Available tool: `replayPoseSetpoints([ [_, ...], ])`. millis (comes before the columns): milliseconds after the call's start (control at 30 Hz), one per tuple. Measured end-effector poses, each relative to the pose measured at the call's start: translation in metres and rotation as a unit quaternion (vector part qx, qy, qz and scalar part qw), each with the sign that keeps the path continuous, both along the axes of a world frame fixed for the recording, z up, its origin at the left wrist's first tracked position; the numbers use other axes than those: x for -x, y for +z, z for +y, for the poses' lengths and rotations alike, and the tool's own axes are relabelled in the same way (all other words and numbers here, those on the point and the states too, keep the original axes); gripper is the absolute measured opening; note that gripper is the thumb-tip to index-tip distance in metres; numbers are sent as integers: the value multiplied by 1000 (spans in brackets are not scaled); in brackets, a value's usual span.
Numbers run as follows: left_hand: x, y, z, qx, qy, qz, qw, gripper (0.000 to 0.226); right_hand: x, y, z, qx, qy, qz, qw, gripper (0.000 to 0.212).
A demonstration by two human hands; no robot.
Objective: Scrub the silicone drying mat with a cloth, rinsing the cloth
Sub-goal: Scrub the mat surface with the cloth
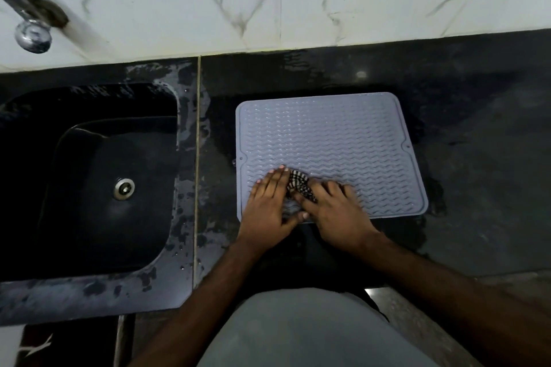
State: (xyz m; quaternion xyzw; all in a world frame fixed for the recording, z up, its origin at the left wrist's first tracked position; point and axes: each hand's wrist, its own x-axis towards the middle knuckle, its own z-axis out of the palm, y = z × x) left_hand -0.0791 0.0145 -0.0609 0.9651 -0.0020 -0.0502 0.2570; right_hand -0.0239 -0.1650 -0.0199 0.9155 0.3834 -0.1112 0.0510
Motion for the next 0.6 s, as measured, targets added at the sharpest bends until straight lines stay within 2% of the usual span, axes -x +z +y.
replayPoseSetpoints([
  [100,-2,-2,4,-12,-1,-3,1000,99,-4,-5,-6,-17,35,-22,999,58],
  [200,-4,0,5,-3,6,-1,1000,101,-8,-3,-6,-27,69,-34,997,49],
  [333,-4,3,3,5,9,8,1000,99,-6,6,11,-40,103,-47,993,40],
  [433,-4,2,4,-3,9,9,1000,95,-5,5,12,-30,151,-53,987,41],
  [600,-5,1,5,-7,8,8,1000,101,-3,-2,2,1,113,-47,992,46],
])
